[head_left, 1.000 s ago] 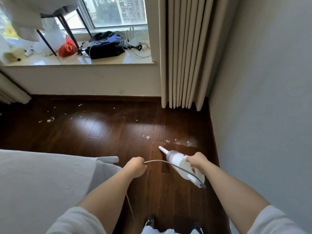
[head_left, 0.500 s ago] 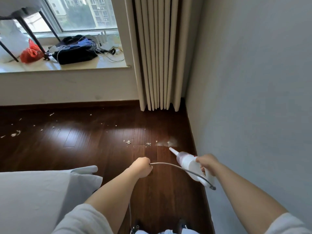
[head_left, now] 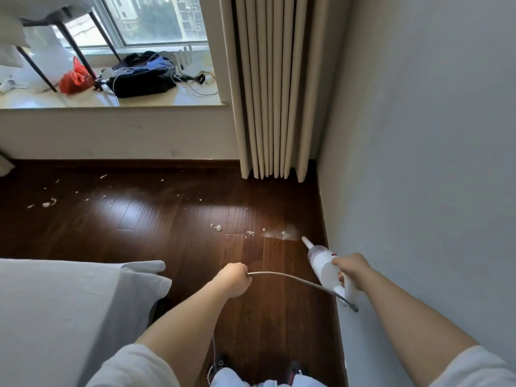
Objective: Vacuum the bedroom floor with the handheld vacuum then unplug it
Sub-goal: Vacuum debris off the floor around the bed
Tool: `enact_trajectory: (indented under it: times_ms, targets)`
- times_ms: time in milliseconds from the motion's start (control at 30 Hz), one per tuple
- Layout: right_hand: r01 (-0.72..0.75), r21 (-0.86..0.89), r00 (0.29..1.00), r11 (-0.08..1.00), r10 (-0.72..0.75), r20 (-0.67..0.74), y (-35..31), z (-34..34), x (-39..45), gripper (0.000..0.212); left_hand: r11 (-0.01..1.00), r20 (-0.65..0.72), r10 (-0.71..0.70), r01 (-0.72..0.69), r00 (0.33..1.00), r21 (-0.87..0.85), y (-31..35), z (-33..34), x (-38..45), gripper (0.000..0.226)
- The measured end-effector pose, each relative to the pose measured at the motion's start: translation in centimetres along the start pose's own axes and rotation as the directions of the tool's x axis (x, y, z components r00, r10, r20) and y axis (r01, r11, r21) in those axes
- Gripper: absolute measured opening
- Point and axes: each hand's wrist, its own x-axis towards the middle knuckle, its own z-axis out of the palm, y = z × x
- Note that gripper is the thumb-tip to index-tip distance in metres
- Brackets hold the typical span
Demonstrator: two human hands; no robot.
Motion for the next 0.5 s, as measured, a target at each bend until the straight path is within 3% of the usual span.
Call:
enact_trajectory:
  times_ms: [267, 500]
  targets:
    - [0.071, -0.038, 0.990, 0.997, -0.066, 0.128, -3.1, 2.3, 0.2, 0.028, 0.994, -0.025, -0.090, 0.088, 0.996, -0.062, -2.0, 0.5, -0.8, 0.029]
    - [0.107, -0.067, 0.986, 0.992, -0.097, 0.134, -5.2, 7.2, -0.2, 0.034, 0.982, -0.042, -0.170, 0.166, 0.984, -0.090, -6.0, -0.8, -0.5, 0.028]
